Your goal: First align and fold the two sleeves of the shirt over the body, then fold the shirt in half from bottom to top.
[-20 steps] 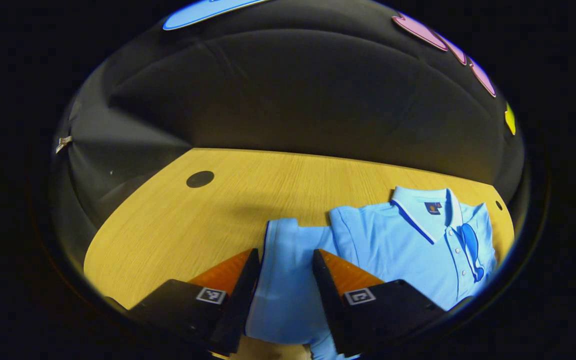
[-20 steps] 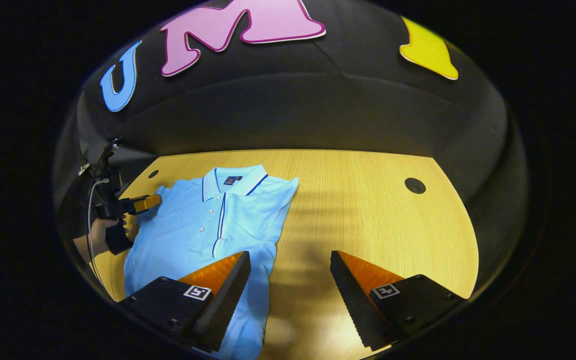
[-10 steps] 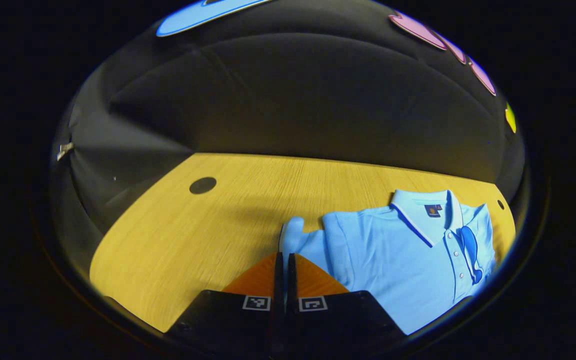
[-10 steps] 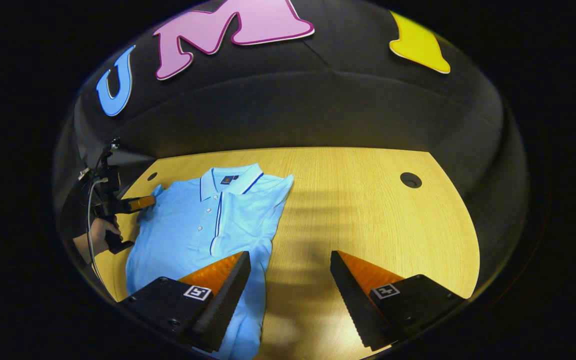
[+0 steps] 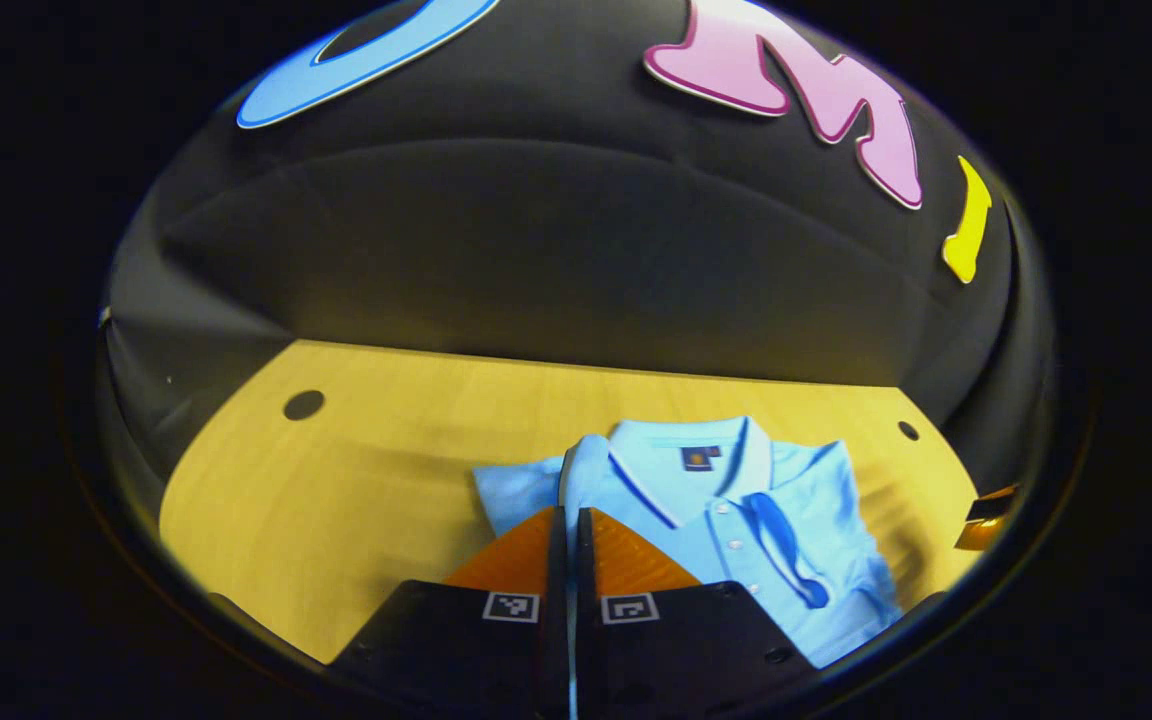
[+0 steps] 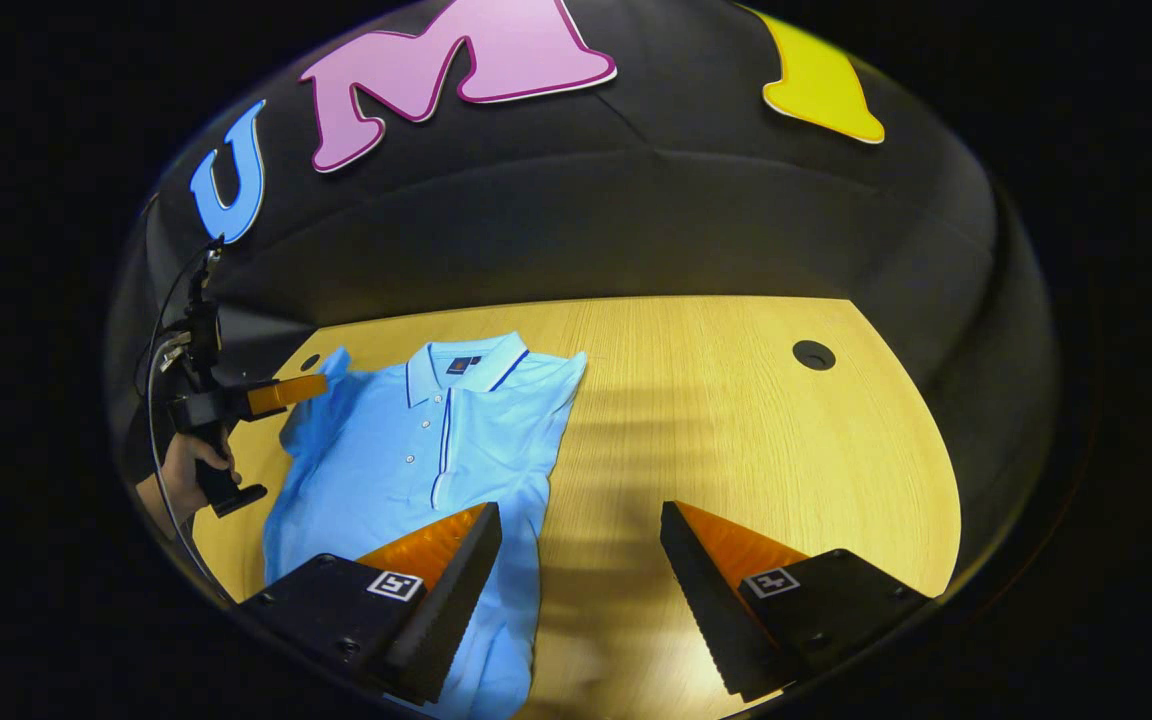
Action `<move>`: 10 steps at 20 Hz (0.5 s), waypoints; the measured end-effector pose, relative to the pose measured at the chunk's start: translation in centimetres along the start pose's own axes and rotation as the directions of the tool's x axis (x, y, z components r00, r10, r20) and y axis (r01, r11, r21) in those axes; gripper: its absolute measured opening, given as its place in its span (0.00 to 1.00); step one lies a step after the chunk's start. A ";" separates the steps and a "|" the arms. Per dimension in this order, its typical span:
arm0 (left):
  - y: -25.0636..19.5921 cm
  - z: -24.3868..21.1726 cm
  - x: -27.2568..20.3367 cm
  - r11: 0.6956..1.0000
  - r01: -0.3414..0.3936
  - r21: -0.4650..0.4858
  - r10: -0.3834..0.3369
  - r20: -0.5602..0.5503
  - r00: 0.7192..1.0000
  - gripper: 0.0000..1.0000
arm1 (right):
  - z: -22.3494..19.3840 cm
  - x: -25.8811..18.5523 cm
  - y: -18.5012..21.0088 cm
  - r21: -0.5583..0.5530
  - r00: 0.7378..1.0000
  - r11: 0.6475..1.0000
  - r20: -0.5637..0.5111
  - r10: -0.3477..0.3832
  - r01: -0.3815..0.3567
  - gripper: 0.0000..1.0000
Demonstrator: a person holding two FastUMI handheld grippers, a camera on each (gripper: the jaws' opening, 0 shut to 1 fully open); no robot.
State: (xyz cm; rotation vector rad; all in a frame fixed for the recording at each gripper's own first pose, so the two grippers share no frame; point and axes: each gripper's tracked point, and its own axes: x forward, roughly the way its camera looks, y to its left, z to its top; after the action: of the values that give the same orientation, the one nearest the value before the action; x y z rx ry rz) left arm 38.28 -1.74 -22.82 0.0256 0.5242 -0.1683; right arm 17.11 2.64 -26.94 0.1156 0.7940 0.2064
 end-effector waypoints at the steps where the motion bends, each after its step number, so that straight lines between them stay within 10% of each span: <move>1: -1.0 -0.5 -0.1 1.000 0.014 -0.014 -0.014 -0.016 1.000 0.11 | -0.1 -0.3 0.1 -0.001 1.000 1.000 0.000 0.001 -0.001 1.00; 10: -5.0 -2.2 -6.7 0.996 0.083 -0.022 -0.083 0.030 0.996 0.96 | -3.1 -3.8 2.1 0.012 1.000 1.000 -0.005 0.006 -0.006 0.98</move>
State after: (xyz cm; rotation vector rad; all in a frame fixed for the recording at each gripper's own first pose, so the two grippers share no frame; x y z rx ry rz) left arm 30.64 -5.44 -21.22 -0.0210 0.4980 -0.2434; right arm 11.98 3.93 -26.07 0.1288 0.8004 0.2079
